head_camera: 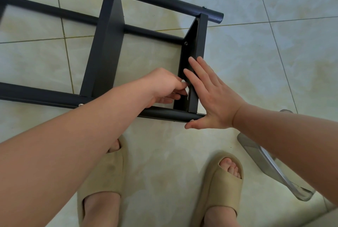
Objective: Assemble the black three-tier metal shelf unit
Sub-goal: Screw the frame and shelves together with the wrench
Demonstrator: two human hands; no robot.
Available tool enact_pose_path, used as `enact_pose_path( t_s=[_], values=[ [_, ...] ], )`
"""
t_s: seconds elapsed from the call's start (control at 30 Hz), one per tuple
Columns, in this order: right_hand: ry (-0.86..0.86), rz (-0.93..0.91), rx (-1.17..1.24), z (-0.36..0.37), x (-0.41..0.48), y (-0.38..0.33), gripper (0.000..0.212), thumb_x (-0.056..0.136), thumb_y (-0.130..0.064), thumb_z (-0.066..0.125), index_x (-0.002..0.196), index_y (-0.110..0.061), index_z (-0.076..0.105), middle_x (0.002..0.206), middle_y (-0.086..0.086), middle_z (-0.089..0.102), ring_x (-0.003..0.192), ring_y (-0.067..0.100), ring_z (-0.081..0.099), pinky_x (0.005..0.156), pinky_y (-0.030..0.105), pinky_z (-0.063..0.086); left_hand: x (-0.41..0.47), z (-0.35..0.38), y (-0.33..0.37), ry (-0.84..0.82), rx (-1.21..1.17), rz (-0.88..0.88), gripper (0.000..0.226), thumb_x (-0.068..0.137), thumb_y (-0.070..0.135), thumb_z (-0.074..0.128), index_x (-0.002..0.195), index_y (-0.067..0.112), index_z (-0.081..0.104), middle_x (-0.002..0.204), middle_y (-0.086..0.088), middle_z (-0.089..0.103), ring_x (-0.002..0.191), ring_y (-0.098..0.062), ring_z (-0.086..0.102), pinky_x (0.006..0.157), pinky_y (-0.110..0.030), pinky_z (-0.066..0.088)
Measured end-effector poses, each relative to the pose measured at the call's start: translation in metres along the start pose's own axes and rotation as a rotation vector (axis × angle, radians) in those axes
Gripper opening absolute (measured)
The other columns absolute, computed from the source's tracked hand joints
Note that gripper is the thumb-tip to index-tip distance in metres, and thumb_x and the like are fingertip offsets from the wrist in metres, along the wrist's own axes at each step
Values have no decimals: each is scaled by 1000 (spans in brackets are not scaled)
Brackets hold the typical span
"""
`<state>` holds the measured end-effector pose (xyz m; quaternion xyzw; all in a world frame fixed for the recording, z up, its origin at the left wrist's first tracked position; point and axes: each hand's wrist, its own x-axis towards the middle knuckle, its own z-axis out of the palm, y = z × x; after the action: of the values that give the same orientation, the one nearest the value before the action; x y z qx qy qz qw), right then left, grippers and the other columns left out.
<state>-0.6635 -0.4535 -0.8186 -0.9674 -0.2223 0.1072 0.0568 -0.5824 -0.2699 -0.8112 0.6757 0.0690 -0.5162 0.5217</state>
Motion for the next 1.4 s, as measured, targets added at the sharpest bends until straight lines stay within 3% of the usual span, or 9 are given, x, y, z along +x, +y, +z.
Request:
enact_pose_path(
  t_s=[0.43, 0.57, 0.67, 0.9, 1.4],
  values=[
    [1, 2, 0, -1, 0, 0, 128, 76, -93, 38, 158, 2, 14, 167, 21, -1, 155, 37, -6, 124, 57, 15, -2, -1, -1, -41, 147, 28, 4, 96, 24, 64, 98, 22, 67, 78, 9, 74, 75, -7, 67, 73, -29, 47],
    [1, 0, -6, -1, 0, 0, 127, 76, -94, 34, 158, 1, 13, 167, 21, -2, 155, 37, -6, 124, 58, 16, -1, -1, 0, -52, 44, -9, 13, 97, 25, 64, 107, 18, 65, 77, 7, 75, 73, -9, 67, 77, -30, 49],
    [-2, 3, 3, -1, 0, 0, 127, 76, -94, 36, 158, 1, 12, 167, 21, -2, 155, 37, -7, 124, 58, 16, -2, -1, 0, -58, 24, -36, 9, 97, 25, 62, 99, 17, 66, 77, 5, 75, 73, -10, 68, 77, -29, 50],
    [-4, 7, 5, -1, 0, 0, 128, 75, -93, 39, 158, 1, 13, 167, 21, -2, 155, 36, -7, 124, 56, 14, 0, -1, -2, -95, 62, -31, 14, 101, 24, 56, 93, 15, 63, 79, 3, 74, 75, -11, 67, 73, -27, 49],
    [-7, 3, 4, -1, 0, 0, 127, 76, -93, 39, 159, 0, 10, 167, 20, -3, 155, 36, -8, 124, 57, 15, -3, -10, -1, -136, 254, 71, 19, 103, 20, 50, 90, 18, 63, 85, 4, 74, 80, -7, 65, 85, -30, 50]
  ],
)
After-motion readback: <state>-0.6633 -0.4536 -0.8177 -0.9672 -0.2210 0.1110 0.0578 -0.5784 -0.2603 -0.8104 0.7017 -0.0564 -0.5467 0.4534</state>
